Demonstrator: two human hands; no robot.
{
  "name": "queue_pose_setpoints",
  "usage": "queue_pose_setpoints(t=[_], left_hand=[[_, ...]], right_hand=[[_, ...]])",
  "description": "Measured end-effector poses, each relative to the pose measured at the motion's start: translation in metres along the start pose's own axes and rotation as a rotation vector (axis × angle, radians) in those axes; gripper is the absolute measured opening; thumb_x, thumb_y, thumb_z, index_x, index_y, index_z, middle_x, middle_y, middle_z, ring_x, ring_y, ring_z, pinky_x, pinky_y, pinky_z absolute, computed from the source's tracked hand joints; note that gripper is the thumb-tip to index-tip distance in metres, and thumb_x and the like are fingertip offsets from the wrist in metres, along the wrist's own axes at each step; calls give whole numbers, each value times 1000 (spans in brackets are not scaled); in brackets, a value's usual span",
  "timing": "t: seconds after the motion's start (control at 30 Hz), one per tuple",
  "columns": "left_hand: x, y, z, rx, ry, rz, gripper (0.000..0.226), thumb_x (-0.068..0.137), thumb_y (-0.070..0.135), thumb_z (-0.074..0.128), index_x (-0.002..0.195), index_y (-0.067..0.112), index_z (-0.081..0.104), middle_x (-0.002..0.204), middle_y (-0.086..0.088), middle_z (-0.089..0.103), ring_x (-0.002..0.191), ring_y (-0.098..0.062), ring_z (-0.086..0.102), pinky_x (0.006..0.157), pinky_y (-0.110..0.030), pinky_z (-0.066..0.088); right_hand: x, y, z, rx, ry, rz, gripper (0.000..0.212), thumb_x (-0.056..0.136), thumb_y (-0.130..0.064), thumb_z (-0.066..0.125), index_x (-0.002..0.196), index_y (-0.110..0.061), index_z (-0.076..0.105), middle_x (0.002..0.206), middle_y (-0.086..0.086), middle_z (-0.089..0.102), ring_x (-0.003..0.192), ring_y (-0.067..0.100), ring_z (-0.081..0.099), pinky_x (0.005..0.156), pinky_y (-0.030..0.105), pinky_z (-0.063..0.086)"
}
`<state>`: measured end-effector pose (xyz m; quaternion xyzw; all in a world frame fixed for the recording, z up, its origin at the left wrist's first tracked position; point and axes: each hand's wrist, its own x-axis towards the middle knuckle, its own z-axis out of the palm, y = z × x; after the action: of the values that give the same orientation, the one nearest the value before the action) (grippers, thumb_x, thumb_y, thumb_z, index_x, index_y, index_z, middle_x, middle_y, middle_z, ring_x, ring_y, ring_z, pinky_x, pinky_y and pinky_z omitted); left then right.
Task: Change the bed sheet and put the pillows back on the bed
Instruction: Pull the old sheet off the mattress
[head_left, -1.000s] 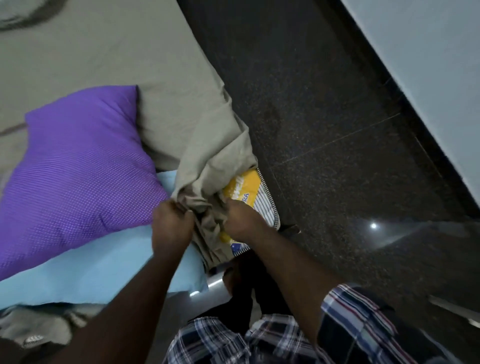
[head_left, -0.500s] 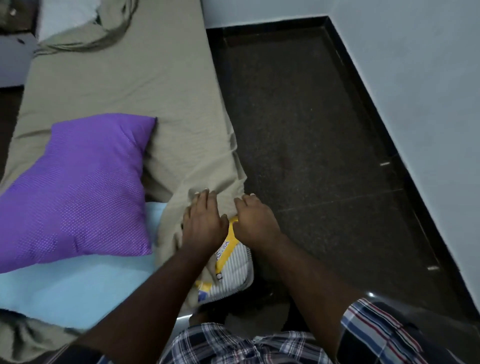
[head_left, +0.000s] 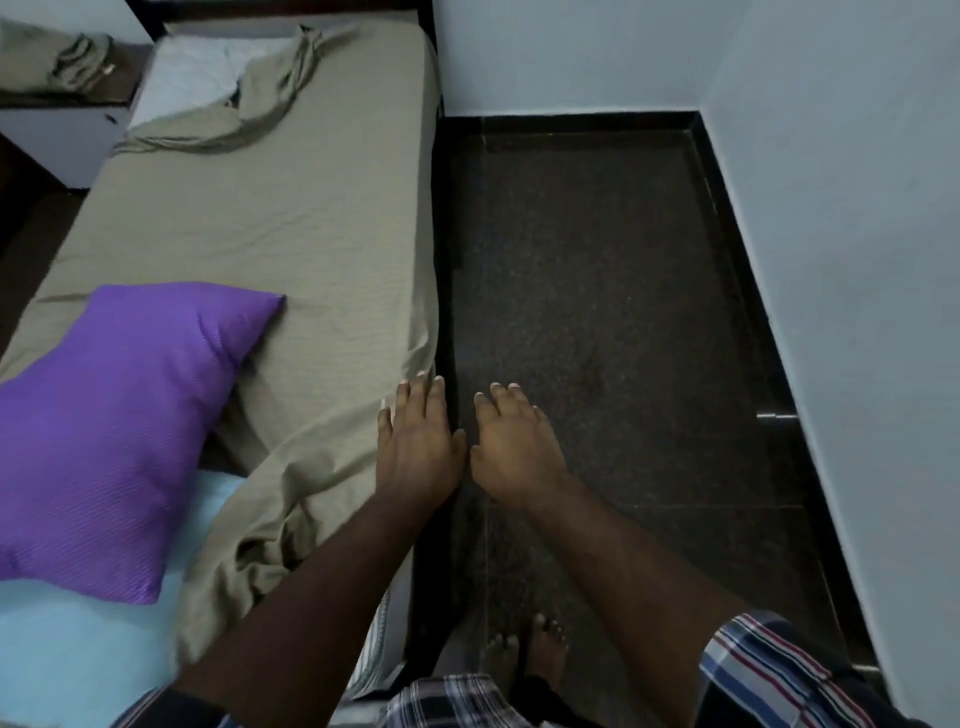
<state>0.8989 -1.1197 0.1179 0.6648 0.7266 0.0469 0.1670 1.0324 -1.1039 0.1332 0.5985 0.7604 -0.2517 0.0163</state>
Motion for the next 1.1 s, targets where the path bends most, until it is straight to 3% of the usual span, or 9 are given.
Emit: queue_pose_setpoints(t=[0.3,0.63,1.1], left_hand=[[134,21,-16,-1,24,-77,74,97,36,49,159,17,13,168,-7,9,155,-26,1,124,-52,8],[373,34,-97,-26,67,-65,75,96,32,49,159,17,13,168,-4,9,155,-23,0,125,-50,5],[754,109,-154,-1,132,-128,74,96,36,48,159,16,15,168,-5,11,155,-24,2,125,-51,7]], right_hand=[[130,27,-55,-32,0,-93,64,99,-34,45,156,-11,25,164,12,20,153,28,11,122,48,20],[354,35,-173,-37,0,-106,68,98,-35,49,157,-11,22,165,11,18,153,27,11,123,46,20],[709,130,-341,-72,21,-206,72,90,-26,54,155,-11,28,162,11,26,151,28,18,121,45,25]])
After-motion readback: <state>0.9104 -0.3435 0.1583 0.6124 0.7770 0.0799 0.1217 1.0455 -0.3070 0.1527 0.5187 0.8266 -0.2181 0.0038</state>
